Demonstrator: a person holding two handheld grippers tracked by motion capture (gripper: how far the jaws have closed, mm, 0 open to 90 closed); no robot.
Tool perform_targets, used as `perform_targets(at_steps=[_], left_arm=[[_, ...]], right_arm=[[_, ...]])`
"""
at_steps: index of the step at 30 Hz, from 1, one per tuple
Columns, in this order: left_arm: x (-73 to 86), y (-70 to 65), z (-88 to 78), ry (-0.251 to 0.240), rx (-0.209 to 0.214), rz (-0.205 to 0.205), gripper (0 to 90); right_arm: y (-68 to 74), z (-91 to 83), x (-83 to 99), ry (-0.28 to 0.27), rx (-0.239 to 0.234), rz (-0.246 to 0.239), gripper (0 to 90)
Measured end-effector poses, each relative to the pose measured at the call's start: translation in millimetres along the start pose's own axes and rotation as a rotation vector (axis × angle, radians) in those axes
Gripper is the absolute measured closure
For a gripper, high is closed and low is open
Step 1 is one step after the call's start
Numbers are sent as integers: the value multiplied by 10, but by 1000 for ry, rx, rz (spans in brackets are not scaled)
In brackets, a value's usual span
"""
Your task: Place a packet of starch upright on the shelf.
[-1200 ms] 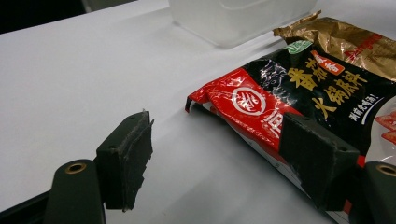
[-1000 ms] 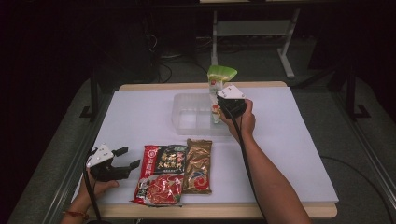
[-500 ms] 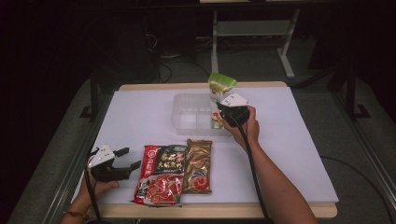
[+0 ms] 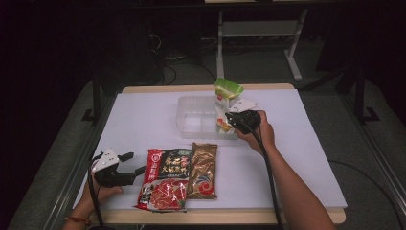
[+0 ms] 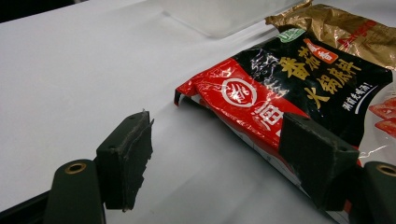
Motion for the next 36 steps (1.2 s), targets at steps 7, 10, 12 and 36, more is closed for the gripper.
perform_targets(at_steps=[7,10,12,36], left_arm=[[14,-2,4,7,2,1,255],[14,3,2,3,0,-6,255],[14,-2,0,3,1,-6,255],[4,-6,4,6,5,-1,254]], right_arm=[[28,-5,49,10,-10,-32,820],[44,-16,59,6,-7,-43,821],[60,-22,71,6,-6,-52,821],[50,-286,136,157,-82,-80,567]])
Point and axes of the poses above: each handheld gripper's, and its own axes: z roughly forward along the jaws, x roughly out of its underside, y roughly to its left, the point moved 5 cm from there along z, roughly forward along the jaws, and after that the axes turned 4 degrees about -z, right-handed, at the moved point
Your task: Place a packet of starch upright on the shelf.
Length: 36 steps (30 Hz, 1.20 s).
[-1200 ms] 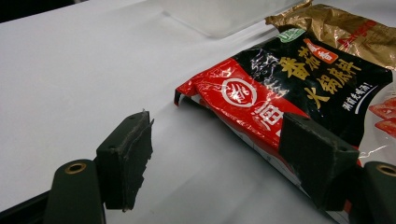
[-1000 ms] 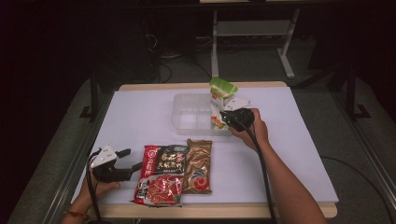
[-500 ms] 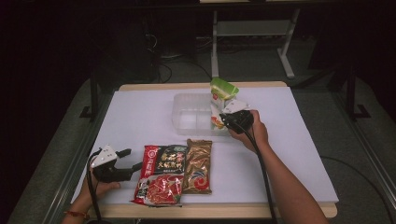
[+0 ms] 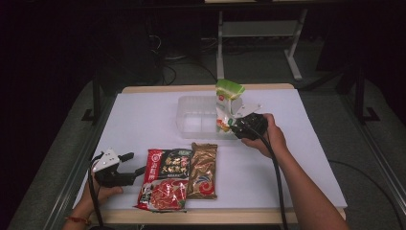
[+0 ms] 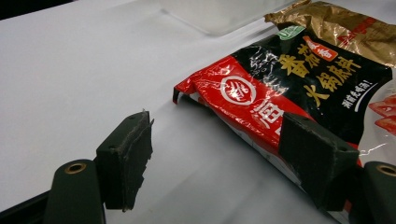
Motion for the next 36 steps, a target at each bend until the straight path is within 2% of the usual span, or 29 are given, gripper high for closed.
perform_targets(at_steps=[4,6,10,15,20,22,25,30,32,33,34,36], left_arm=[[-6,-6,9,2,1,1,254],[-12,-12,11,-1,5,2,254],[-6,-4,11,1,2,-2,254],[-6,-3,13,2,1,2,254],[-12,-5,17,-1,3,-1,254],[-11,-9,16,-2,6,0,254],[-16,-17,8,-5,11,-6,252],[-45,-45,-10,-14,21,-13,252],[-58,-58,-12,-20,36,-21,252],[-63,-66,-13,-24,42,-28,251],[-64,-68,-12,-24,45,-31,250],[-59,-78,-4,-23,57,-40,246]], right_arm=[[7,18,64,18,-7,-3,650],[21,44,81,44,-12,-22,656],[31,62,91,37,3,-40,703],[54,102,112,34,-3,-35,761],[165,193,71,77,26,-106,785],[166,197,58,86,27,-113,786],[149,193,74,74,11,-88,779],[159,158,105,33,-4,-36,672],[155,106,120,-5,-15,-4,652],[152,67,131,-26,-30,15,655],[164,6,139,-69,-63,41,618],[196,-85,163,-95,-74,63,590]])
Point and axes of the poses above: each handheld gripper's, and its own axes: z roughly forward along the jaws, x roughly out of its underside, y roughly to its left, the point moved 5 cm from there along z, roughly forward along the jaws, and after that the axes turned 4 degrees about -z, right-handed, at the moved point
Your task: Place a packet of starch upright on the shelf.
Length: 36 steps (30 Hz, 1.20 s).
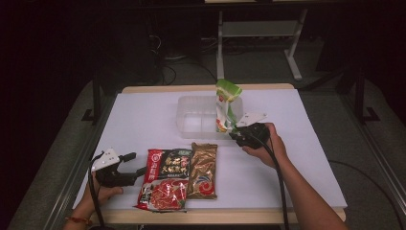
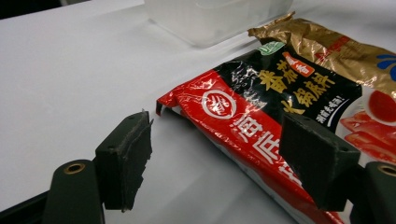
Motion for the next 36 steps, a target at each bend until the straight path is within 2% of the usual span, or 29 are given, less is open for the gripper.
perform_targets(at_steps=[3,9,14,18,21,26,28,30,32,36], left_arm=[[6,-1,13,7,1,-3,239],[-1,-30,24,13,1,11,235],[33,-8,46,37,-19,40,235],[48,32,32,34,-25,30,232],[24,26,27,25,-25,19,221],[-41,-88,28,25,5,22,218],[-105,-142,29,16,36,13,219],[-175,-175,59,30,54,-5,216],[-252,-229,107,40,98,-25,207],[-392,-346,233,75,136,-13,206]], right_arm=[[102,-126,65,-43,-63,34,568],[255,-203,229,-38,-114,61,533],[356,-175,367,-31,-158,90,519],[405,-107,396,-31,-181,111,497],[420,-76,357,-60,-209,149,464],[479,-29,315,-68,-231,163,436],[502,-18,300,-62,-232,154,425],[506,-5,295,-52,-222,137,416],[498,-6,294,-51,-221,143,415],[473,-22,305,-50,-216,151,411]])
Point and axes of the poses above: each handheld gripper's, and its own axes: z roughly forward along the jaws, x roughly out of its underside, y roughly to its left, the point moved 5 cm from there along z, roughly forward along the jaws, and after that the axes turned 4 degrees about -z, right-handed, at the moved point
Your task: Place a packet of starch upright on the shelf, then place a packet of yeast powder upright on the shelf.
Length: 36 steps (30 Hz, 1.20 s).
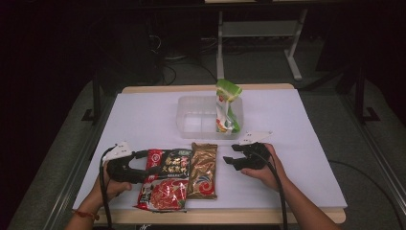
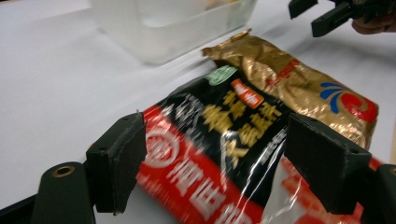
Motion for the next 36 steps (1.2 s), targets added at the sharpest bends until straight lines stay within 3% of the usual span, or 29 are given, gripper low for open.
perform_targets(at_steps=[6,10,14,16,24,28,31,33,34,36], left_arm=[[-126,-197,276,62,69,24,202],[-188,-325,490,100,88,61,202],[-234,-406,638,123,114,78,203],[-236,-437,707,142,119,94,203],[-226,-496,817,160,104,130,207],[-189,-525,788,161,97,149,207],[-160,-515,776,163,92,149,210],[-142,-508,773,166,91,145,211],[-136,-504,776,168,88,148,212],[-131,-497,781,170,83,148,212]], right_arm=[[-20,-29,24,-2,1,15,406],[23,8,9,-3,-13,16,383],[109,104,-3,19,-55,5,352],[123,156,-14,20,-78,23,348],[193,427,-90,38,-174,123,301],[205,542,-63,89,-169,170,274],[201,583,-48,92,-182,205,272],[209,593,-55,91,-183,196,320],[222,598,-60,86,-202,195,412],[246,605,-63,73,-220,209,505]])
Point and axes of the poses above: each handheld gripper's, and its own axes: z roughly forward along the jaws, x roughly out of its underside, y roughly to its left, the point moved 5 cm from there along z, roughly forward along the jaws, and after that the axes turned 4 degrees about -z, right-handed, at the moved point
